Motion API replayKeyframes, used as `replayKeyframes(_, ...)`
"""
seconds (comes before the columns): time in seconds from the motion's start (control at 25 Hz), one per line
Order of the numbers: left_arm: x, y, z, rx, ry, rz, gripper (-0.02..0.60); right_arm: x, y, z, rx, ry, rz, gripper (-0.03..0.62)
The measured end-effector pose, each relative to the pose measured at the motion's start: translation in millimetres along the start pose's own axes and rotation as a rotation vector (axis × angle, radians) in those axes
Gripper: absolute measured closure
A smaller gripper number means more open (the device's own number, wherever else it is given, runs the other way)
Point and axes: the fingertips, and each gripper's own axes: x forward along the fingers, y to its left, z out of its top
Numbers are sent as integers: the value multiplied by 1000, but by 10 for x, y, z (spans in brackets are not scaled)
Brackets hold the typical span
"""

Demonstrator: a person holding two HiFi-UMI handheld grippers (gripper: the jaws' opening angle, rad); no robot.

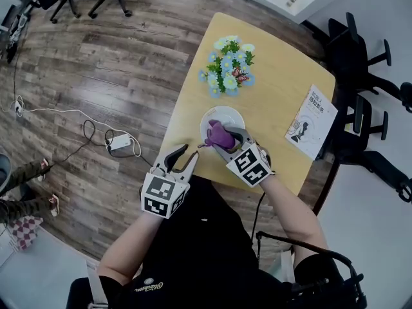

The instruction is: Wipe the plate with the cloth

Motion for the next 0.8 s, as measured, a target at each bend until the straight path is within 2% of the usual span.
replayKeyframes(0.2,23,1,-5,5,4,-4,456,-8,166,-142,-22,31,38,405)
replayKeyframes(0.36,25,-28,11,8,5,-7,456,-21,-151,-128,-22,34,-25,405)
replayKeyframes(0.6,4,-39,-8,12,9,-6,456,-71,-768,-61,53,26,-146,405)
replayKeyframes(0.8,0,-38,1,8,7,-4,456,-76,-819,3,38,19,-153,405)
